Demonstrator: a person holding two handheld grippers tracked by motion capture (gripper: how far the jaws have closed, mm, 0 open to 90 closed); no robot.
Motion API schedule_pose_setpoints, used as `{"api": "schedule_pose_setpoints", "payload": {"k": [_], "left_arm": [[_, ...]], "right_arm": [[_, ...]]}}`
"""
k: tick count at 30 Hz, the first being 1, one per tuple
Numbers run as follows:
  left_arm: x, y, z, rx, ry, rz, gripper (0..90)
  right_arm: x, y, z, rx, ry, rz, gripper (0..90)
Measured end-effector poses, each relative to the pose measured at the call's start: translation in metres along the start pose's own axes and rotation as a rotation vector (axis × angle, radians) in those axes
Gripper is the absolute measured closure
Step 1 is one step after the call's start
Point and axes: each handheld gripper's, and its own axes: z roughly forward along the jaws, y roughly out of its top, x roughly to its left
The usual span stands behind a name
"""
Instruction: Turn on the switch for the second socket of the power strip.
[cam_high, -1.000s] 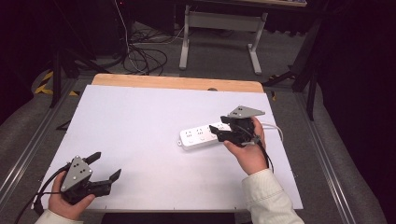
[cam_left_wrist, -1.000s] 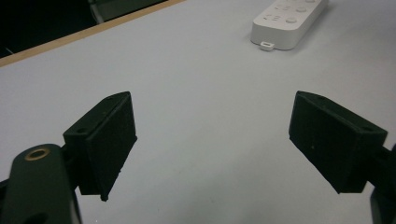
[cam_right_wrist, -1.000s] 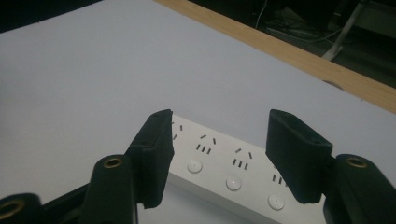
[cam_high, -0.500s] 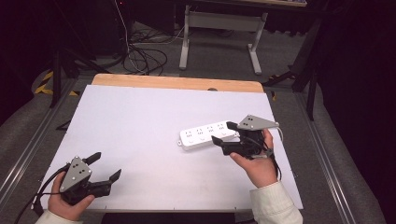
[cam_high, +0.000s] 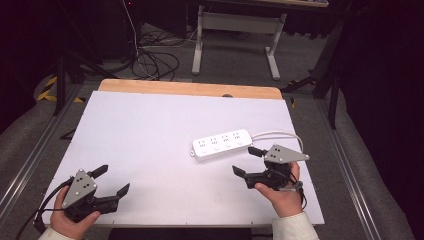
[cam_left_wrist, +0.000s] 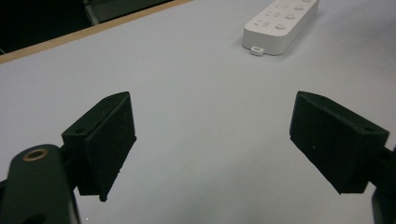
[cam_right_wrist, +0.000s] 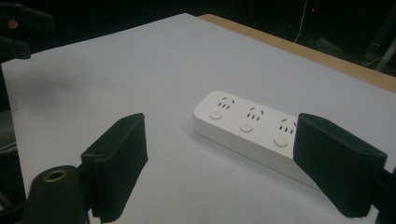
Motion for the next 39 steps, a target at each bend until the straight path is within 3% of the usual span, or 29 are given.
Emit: {"api": "schedule_pose_setpoints", "payload": {"k": [17, 21, 24, 27, 32, 39], "left_arm": [[0.0, -0.002, -0.001, 0.003, 0.004, 0.012, 13.7], [0.0, -0.003, -0.001, 0.004, 0.0, 0.003, 13.6], [0.0, -0.004, -0.001, 0.006, -0.003, 0.019, 13.6], [0.001, -0.006, 0.0, 0.003, 0.0, 0.021, 13.6], [0.004, -0.012, 0.001, -0.001, -0.006, -0.006, 13.6], [0.004, -0.013, 0.002, 0.017, -0.001, 0.002, 13.6]], "right_arm": [[-0.001, -0.047, 0.003, 0.049, 0.018, -0.025, 17.6], [0.002, -0.061, 0.007, 0.079, 0.017, -0.009, 17.7], [0.002, -0.066, 0.007, 0.087, 0.022, 0.001, 17.5], [0.001, -0.075, 0.009, 0.082, 0.055, 0.037, 14.9], [0.002, -0.085, 0.01, 0.116, 0.048, 0.056, 14.5], [0.002, -0.093, 0.01, 0.173, 0.021, 0.055, 14.6]]}}
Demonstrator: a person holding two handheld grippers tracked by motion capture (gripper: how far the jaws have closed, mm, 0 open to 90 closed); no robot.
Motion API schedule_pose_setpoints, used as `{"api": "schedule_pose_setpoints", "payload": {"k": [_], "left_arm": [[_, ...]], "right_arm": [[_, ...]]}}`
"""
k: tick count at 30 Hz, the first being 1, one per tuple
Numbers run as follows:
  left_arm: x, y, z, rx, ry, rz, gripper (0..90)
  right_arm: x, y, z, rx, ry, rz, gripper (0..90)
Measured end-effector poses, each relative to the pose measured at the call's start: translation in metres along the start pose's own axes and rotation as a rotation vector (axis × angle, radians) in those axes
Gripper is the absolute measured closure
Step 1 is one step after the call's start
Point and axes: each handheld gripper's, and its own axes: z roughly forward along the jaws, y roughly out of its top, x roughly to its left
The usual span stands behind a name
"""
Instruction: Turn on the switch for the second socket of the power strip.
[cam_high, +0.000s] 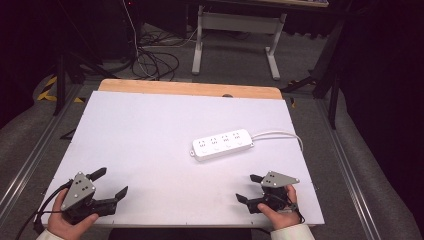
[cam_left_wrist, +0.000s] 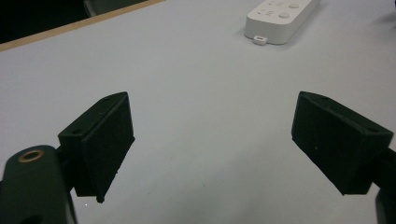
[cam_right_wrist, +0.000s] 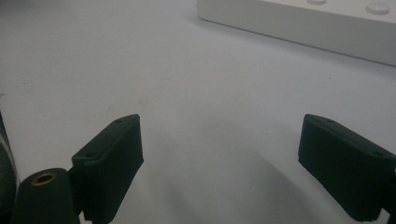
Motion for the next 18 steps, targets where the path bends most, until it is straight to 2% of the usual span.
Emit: {"api": "schedule_pose_setpoints", "payload": {"k": [4, 10, 14, 15, 18], "left_arm": [[0.001, -0.001, 0.001, 0.001, 0.004, 0.002, 13.6], [0.002, 0.0, 0.002, -0.012, 0.015, -0.014, 13.6], [0.004, -0.001, 0.002, -0.015, 0.015, -0.024, 11.6], [0.005, -0.001, 0.002, -0.015, 0.018, -0.021, 11.6], [0.004, -0.002, 0.003, -0.016, 0.025, -0.003, 11.7]], "right_arm": [[0.0, 0.0, -0.001, -0.004, -0.01, -0.008, 15.3], [0.0, 0.003, -0.007, -0.054, -0.058, -0.02, 16.3], [-0.002, 0.003, -0.012, -0.068, -0.112, -0.022, 16.3], [-0.002, 0.003, -0.012, -0.068, -0.112, -0.022, 16.3], [-0.001, 0.003, -0.011, -0.045, -0.098, -0.064, 16.3]]}}
